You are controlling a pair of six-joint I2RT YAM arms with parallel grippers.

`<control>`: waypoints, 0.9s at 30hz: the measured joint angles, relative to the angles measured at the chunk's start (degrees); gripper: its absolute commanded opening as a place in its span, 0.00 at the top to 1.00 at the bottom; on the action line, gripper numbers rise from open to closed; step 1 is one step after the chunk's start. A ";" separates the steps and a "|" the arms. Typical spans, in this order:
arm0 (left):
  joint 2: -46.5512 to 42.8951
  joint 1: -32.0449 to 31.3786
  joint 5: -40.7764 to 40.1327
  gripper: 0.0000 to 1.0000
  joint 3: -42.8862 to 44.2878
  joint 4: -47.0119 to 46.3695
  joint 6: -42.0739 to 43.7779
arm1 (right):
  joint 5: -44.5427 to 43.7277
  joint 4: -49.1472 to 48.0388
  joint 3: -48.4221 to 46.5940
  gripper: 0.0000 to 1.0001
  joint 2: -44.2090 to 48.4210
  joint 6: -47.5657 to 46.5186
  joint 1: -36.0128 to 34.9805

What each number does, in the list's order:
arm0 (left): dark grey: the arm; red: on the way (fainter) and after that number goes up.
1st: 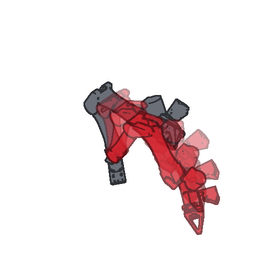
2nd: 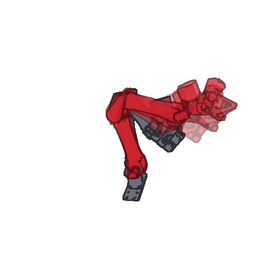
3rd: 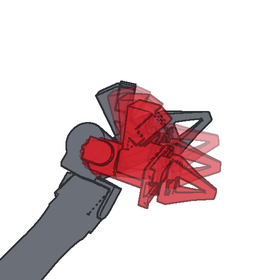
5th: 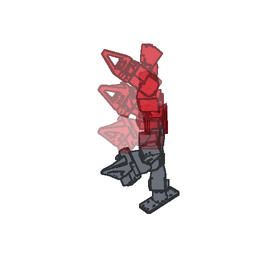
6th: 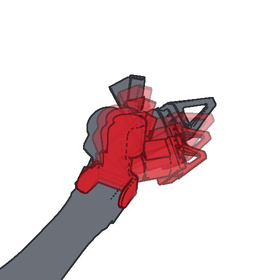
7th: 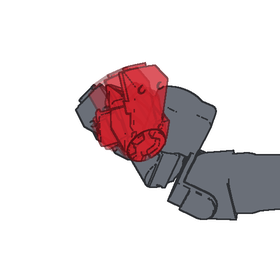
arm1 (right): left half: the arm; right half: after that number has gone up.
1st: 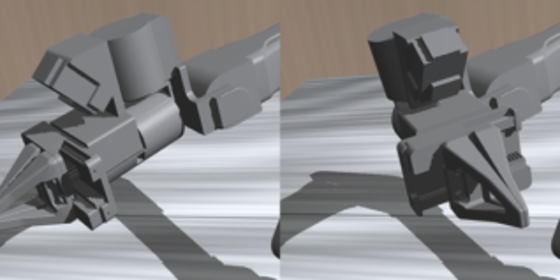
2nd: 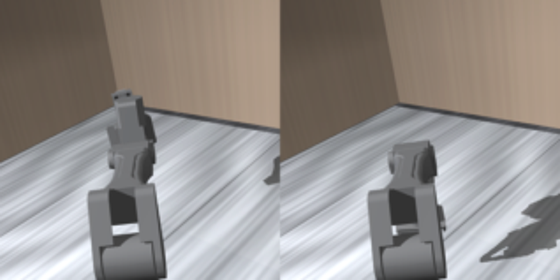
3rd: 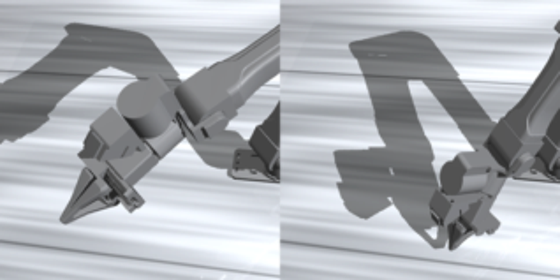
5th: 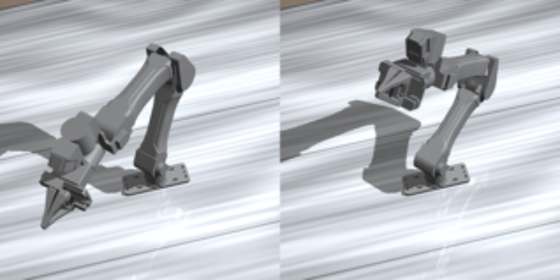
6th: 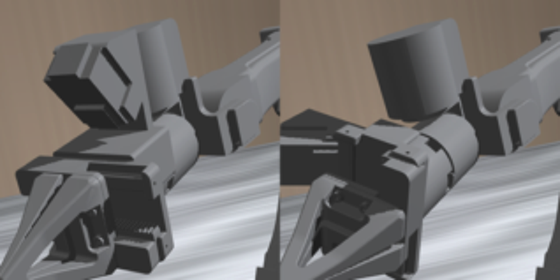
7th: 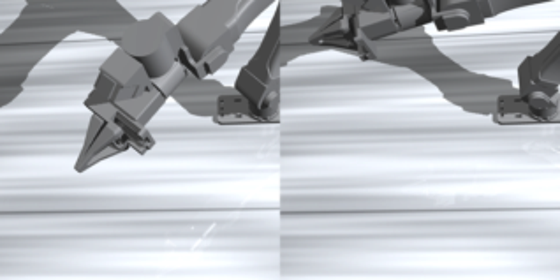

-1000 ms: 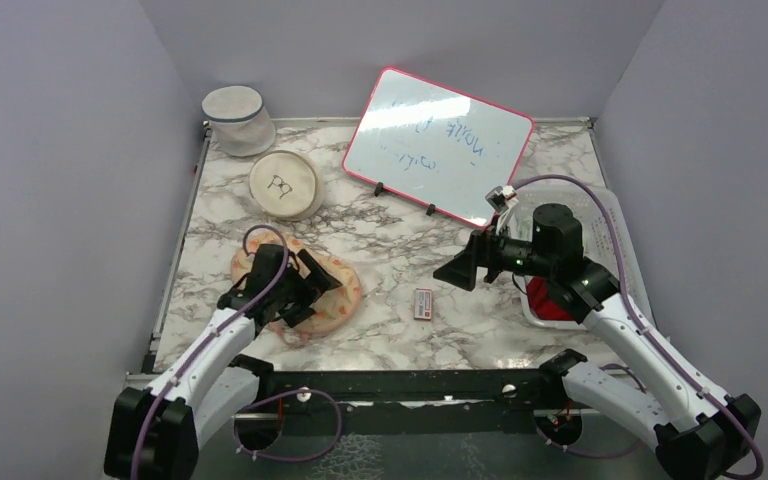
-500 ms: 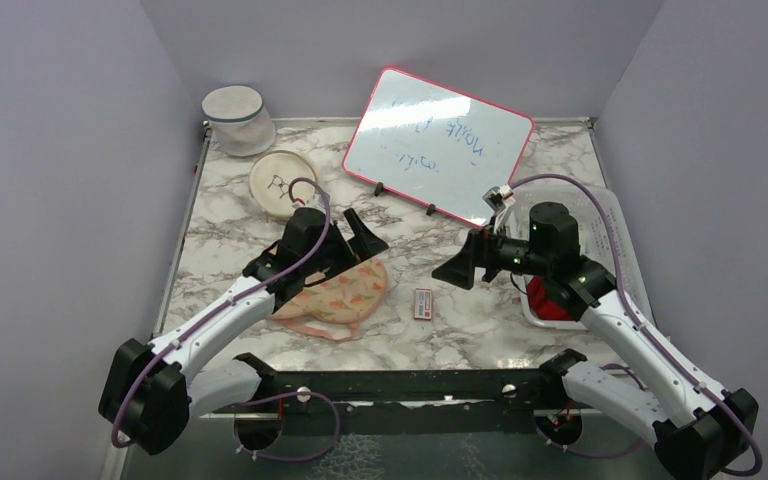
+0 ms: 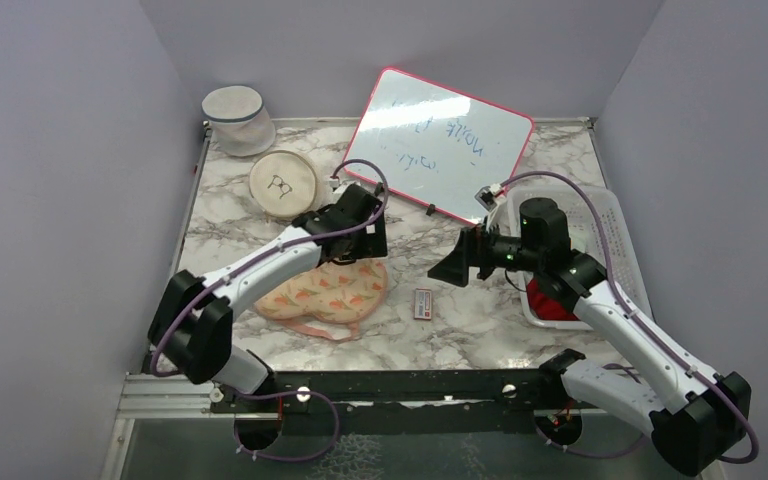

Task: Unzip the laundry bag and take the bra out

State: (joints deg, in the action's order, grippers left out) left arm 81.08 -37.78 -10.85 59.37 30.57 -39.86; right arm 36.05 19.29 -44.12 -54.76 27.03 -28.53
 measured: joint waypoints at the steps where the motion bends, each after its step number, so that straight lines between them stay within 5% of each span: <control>1: 2.54 -0.70 -2.45 0.02 1.88 1.79 -0.52 | -0.26 0.46 -0.39 0.00 0.00 -0.33 0.00; 5: 9.46 -2.10 -9.03 0.09 5.35 6.29 -3.37 | -1.01 1.05 -1.33 0.00 0.07 -1.51 -0.02; 14: 13.77 -4.24 -11.78 0.46 3.15 7.19 -6.03 | -1.88 3.58 -0.39 0.00 1.33 -2.78 -0.02; 27: -2.08 -5.38 5.99 0.88 -12.22 -9.22 6.29 | -1.75 3.80 0.81 0.00 1.49 -3.32 -0.02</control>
State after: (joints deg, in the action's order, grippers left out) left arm 79.00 -43.16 -4.86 47.16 21.34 -33.56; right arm 34.30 23.09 -43.31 -53.28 23.70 -28.56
